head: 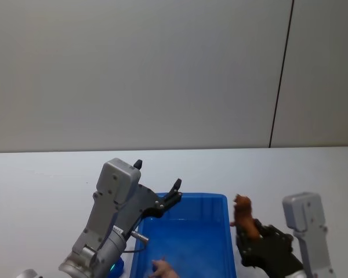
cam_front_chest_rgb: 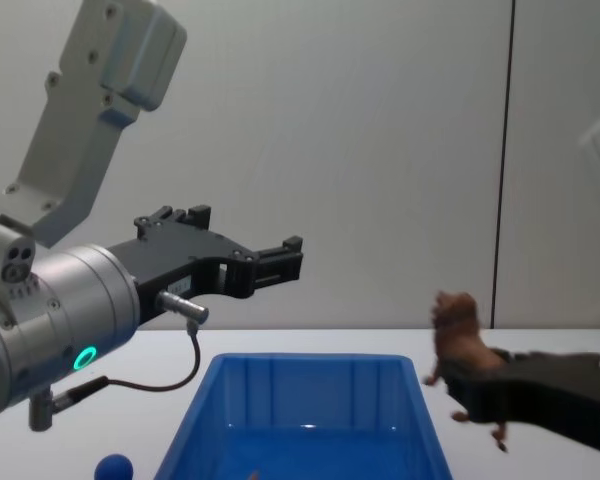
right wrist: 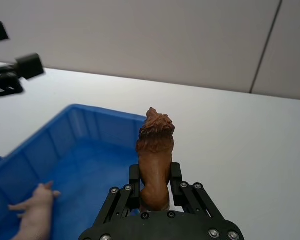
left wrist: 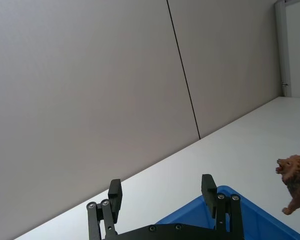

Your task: Pick up the two dolls from the table and place them into the box.

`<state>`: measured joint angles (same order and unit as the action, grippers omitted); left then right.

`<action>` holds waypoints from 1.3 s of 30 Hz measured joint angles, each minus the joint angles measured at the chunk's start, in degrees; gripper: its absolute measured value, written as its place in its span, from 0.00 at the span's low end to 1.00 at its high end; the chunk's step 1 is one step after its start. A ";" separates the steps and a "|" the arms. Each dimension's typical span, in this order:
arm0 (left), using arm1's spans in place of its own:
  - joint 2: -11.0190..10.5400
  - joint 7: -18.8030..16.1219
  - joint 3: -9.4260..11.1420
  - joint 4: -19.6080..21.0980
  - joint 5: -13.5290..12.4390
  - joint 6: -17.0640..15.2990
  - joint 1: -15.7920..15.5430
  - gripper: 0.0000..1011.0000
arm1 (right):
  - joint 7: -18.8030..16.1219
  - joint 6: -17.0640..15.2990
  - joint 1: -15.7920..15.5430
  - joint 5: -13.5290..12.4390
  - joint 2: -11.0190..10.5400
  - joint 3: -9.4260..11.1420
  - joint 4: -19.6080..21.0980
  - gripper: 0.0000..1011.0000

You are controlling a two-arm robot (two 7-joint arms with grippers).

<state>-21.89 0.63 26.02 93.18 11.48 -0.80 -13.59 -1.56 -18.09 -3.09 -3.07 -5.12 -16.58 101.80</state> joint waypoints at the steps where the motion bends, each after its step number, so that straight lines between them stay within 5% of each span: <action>1: 0.00 0.00 0.00 0.00 0.00 0.00 0.00 0.99 | -0.97 0.07 0.42 -0.09 0.21 -0.08 -0.02 0.33; 11: 0.00 0.00 0.00 0.00 0.00 0.00 0.00 0.99 | -6.98 -0.19 4.18 -0.60 2.45 -1.03 -3.39 0.33; 18: 0.00 0.00 0.00 0.00 0.00 0.00 0.00 0.99 | -9.41 -0.69 6.51 -0.67 3.94 -1.57 -6.56 0.51; 33: 0.00 0.00 0.00 0.00 0.00 0.00 0.00 0.99 | -6.54 -0.21 6.67 0.39 4.13 -1.51 -7.18 0.96; 39: 0.00 0.00 0.00 0.00 0.00 0.00 0.00 0.99 | -3.53 1.15 4.89 1.06 3.12 -1.08 -5.06 0.99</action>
<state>-21.89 0.63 26.02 93.18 11.48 -0.80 -13.59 -5.09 -16.94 1.80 -2.00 -2.01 -17.66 96.74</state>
